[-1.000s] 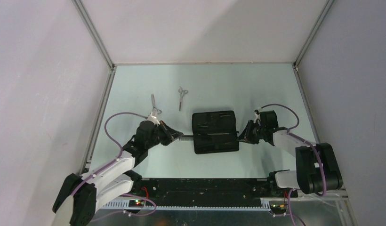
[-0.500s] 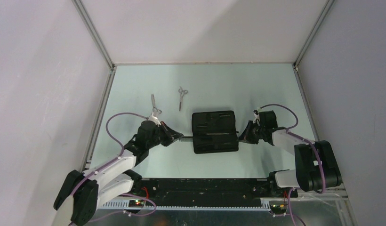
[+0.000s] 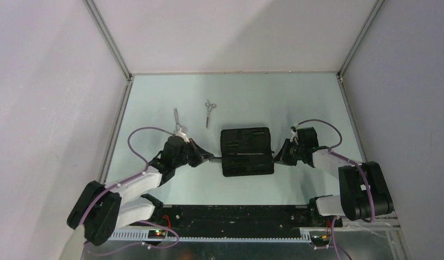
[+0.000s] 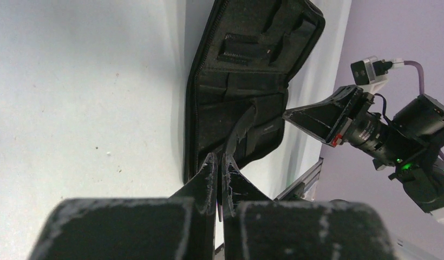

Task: Sort the hair-cutting tools
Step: Place the comb in the hairdressing tool bag.

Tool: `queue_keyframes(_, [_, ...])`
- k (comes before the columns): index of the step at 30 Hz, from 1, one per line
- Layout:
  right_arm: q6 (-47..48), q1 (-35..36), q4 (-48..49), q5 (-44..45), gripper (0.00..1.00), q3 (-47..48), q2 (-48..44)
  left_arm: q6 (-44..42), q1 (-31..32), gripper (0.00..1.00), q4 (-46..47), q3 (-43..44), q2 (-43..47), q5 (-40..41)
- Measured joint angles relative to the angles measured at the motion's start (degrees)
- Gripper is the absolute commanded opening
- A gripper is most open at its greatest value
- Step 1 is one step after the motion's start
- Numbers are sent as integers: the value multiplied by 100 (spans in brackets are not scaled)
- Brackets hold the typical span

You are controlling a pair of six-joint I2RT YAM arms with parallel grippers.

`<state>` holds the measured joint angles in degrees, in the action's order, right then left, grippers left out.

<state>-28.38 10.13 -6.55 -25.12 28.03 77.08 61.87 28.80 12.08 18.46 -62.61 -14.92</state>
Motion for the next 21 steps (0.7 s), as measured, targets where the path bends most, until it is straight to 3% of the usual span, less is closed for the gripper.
queue_keyframes(8, [50,26,28,13,0,0,24,-131,74,0,37,280,-363,214])
queue_keyframes(21, [101,125,90,-90,0,0,39,-968,240,0,-1453,660,673,1025])
